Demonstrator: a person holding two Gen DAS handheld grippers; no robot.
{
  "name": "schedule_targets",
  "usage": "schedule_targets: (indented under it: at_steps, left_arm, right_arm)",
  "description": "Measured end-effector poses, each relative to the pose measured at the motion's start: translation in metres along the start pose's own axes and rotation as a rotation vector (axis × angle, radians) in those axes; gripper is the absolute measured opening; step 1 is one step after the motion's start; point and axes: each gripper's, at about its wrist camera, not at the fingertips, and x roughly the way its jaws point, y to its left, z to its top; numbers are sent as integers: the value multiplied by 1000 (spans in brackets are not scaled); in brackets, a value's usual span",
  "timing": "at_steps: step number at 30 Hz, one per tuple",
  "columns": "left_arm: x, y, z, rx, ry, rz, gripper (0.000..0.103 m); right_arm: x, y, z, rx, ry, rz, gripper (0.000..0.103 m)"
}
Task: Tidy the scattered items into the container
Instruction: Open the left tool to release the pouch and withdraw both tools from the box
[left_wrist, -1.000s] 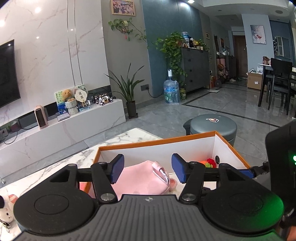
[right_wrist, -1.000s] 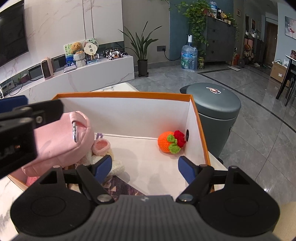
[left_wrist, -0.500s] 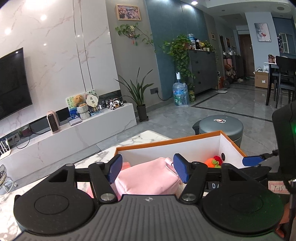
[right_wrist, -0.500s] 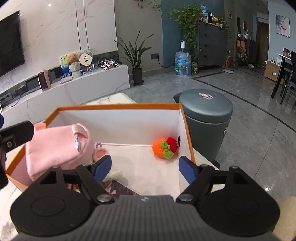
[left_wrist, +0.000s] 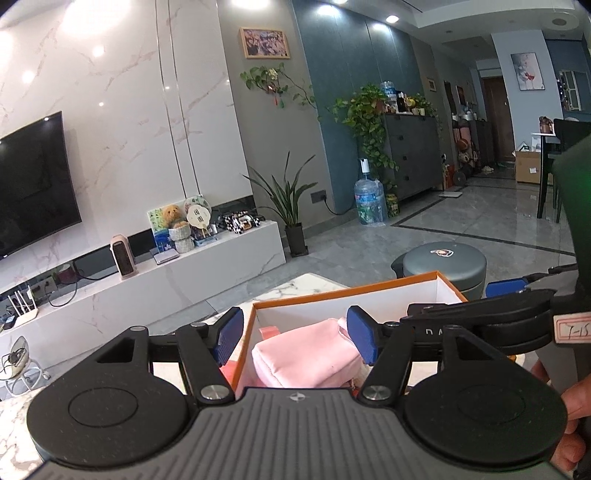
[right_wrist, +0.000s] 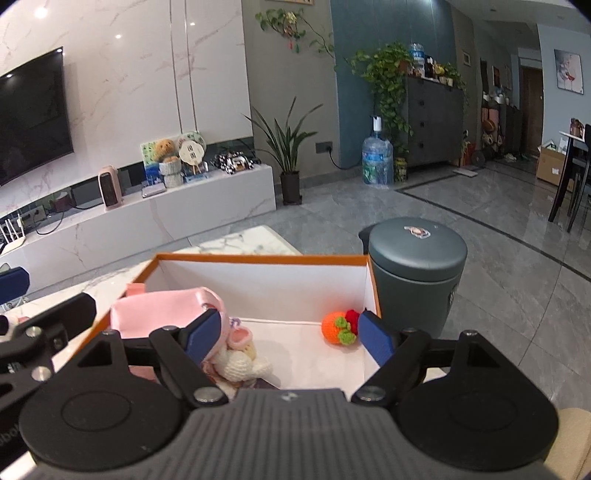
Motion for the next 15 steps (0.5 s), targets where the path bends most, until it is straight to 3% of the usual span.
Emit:
schedule_targets:
  at_steps: [15]
  left_arm:
    - [-48,34,-8,-89,-46,82,73]
  right_arm:
    - [-53,35,1,-71,-85,67,86]
